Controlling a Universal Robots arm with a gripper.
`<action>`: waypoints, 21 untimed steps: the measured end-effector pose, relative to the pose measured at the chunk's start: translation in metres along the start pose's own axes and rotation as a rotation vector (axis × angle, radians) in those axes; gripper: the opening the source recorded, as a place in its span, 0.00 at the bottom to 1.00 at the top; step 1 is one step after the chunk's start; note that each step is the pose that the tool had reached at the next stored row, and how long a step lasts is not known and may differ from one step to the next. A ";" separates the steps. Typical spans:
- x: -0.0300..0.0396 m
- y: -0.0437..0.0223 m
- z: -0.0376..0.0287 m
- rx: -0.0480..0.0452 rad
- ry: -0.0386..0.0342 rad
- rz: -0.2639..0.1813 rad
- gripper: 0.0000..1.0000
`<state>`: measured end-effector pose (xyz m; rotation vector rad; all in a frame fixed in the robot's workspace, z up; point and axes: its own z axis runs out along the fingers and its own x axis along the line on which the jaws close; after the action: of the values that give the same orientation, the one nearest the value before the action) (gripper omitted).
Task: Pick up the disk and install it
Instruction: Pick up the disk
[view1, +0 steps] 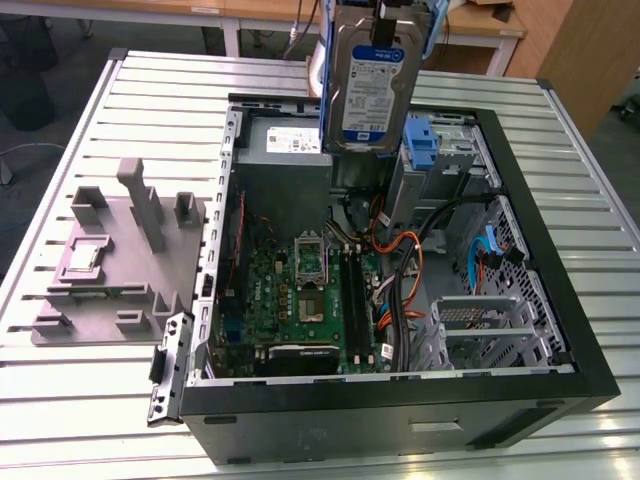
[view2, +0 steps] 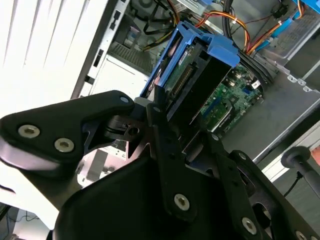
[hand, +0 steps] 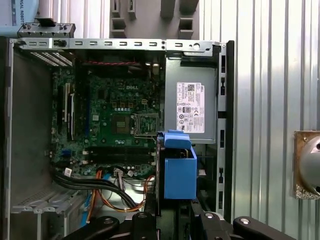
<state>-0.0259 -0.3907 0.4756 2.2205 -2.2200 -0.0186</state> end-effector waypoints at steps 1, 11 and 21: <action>0.0027 0.0000 0.0000 0.0000 0.0004 0.000 0.35; 0.0324 0.0000 -0.0001 0.0001 0.0031 0.000 0.35; 0.0662 0.0000 -0.0001 0.0001 0.0038 0.000 0.35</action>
<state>-0.0259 -0.4569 0.4752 2.2187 -2.2181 -0.0144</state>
